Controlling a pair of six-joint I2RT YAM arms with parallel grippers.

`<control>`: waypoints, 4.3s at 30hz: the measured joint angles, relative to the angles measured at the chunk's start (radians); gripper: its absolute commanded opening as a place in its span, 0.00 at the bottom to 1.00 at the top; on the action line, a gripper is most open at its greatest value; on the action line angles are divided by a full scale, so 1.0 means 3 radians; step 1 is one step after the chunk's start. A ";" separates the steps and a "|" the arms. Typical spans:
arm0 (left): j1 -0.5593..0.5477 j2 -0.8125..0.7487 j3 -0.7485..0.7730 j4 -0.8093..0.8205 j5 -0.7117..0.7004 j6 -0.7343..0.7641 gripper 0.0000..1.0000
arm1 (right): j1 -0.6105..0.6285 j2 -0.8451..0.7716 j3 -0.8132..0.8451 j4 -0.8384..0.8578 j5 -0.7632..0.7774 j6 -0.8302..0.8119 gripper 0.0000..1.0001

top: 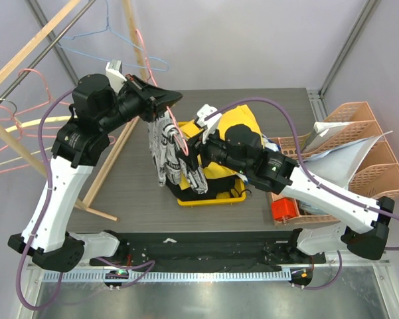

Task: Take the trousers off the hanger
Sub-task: Remove the trousers from the hanger, then place the trousers into the basket, then pass the hanger from the left arm to the right

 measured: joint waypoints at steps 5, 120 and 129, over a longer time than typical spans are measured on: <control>0.0000 -0.0003 -0.0011 0.0009 0.0014 -0.0045 0.00 | 0.0000 0.0084 -0.0019 0.0060 0.0209 -0.0005 0.50; -0.0014 0.0069 0.0949 -0.1789 -0.1263 0.1528 0.00 | 0.1715 0.1333 0.2574 -0.1643 0.1920 0.0011 0.85; -0.0014 0.0067 0.0949 -0.1825 -0.1274 0.1462 0.00 | 0.1726 0.1797 0.2951 -0.1555 0.2574 -0.0122 0.54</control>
